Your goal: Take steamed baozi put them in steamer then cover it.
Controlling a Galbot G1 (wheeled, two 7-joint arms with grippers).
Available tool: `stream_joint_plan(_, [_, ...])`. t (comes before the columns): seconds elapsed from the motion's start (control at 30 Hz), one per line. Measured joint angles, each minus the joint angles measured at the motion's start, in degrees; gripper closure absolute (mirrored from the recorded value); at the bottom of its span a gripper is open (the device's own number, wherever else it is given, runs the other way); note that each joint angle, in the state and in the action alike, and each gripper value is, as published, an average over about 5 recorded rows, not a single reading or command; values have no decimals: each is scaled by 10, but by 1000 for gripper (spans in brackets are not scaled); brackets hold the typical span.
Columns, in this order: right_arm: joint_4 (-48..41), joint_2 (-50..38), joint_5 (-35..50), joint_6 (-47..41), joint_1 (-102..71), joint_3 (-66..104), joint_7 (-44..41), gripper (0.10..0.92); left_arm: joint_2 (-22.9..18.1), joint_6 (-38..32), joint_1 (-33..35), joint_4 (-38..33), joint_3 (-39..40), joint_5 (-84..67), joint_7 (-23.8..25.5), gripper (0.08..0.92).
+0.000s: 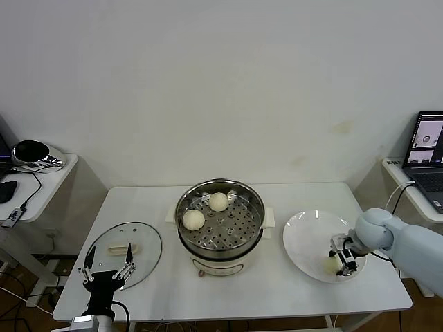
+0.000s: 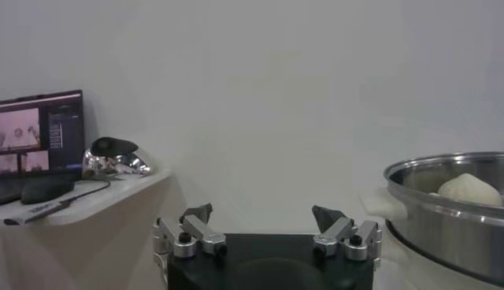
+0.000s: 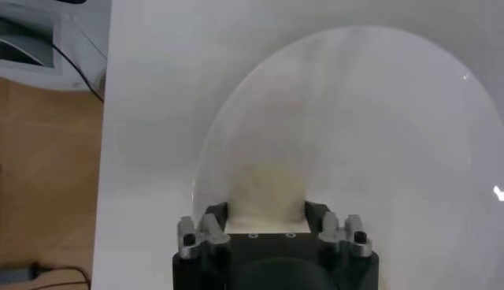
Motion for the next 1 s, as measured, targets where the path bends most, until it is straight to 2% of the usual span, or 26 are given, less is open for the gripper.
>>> stream_joint_plan(0.6, [12,-12,86,16,170,-40,-36,482,3,-1,1,-8,1,-3,0,177])
stream_joint_plan(1.0, [21,73,178,67,367,-136,-30,478,3,-1,4,-19,5,1,-1,177])
